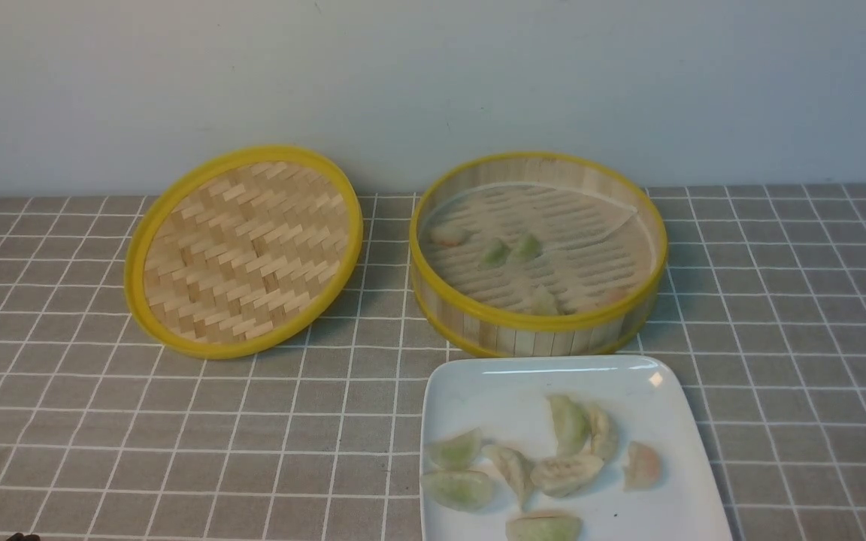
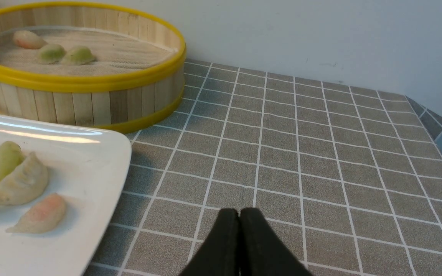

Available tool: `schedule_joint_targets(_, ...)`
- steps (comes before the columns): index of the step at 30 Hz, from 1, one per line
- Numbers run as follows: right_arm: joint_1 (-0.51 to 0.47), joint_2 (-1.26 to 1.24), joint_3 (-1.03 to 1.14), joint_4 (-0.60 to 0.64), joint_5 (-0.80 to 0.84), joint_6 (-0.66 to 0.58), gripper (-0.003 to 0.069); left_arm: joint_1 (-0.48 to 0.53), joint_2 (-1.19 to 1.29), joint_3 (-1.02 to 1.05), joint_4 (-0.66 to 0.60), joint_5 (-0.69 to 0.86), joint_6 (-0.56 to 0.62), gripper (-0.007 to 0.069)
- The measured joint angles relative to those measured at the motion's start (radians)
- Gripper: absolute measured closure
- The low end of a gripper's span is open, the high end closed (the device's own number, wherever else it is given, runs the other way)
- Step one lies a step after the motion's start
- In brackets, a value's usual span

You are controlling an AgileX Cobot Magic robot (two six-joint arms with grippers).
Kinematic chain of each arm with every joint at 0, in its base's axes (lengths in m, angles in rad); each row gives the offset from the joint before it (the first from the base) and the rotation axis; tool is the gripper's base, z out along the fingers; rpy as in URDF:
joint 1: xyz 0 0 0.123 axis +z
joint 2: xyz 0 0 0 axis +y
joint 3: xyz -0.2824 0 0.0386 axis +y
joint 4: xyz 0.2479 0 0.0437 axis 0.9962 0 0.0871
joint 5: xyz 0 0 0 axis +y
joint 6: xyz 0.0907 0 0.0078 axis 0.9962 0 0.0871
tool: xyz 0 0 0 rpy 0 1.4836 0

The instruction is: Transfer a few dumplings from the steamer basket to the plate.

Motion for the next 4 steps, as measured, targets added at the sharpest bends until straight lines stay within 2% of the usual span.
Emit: schedule_joint_targets(4,0.0,0.0,0.0,0.0,0.0,0.0,0.0673,0.0,0.0,0.0,0.0,0.0,0.0,0.0629)
